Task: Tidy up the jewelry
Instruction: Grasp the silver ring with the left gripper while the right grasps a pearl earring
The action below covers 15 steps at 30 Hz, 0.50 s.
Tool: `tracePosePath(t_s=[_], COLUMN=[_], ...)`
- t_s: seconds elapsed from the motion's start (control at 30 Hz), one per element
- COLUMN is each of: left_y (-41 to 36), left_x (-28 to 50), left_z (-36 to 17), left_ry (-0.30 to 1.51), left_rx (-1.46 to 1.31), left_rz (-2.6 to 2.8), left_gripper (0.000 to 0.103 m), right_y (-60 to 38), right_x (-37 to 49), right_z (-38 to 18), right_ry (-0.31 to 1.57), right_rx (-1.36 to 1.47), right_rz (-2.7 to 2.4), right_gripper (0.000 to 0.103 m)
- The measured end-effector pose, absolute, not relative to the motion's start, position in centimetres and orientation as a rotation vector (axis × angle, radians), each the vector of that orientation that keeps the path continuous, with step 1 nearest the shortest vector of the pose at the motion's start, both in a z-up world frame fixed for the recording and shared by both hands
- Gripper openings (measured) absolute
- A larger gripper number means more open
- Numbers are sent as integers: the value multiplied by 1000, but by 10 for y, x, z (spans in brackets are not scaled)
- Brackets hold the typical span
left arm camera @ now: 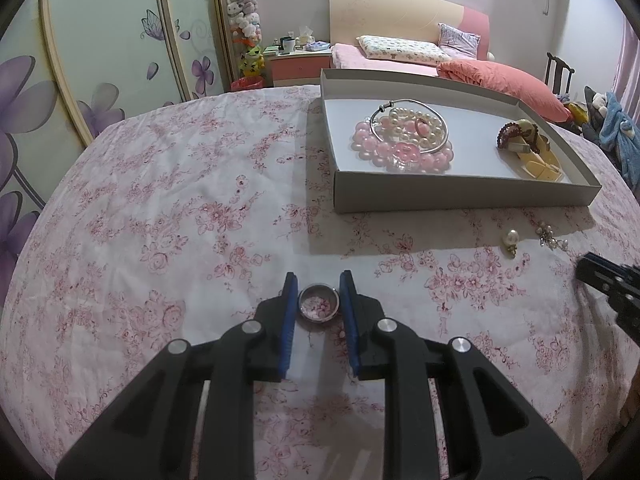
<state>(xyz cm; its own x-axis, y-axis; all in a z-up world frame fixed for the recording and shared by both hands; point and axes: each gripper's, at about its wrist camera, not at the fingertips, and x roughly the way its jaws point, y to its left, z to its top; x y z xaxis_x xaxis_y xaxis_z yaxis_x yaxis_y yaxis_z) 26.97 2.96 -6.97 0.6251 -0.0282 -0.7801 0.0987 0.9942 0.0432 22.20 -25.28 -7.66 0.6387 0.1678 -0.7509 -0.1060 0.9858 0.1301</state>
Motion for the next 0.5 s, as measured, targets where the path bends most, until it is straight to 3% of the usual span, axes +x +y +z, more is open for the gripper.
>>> tracePosePath(t_s=[0.5], left_y=[22], left_x=[227], left_z=[-42], left_ry=[727], left_rx=[74], left_rz=[-98], left_gripper=[22], right_y=[-258], right_x=[187], right_z=[-31], right_ry=[596], right_rx=[43], right_rz=[126], right_gripper=[14])
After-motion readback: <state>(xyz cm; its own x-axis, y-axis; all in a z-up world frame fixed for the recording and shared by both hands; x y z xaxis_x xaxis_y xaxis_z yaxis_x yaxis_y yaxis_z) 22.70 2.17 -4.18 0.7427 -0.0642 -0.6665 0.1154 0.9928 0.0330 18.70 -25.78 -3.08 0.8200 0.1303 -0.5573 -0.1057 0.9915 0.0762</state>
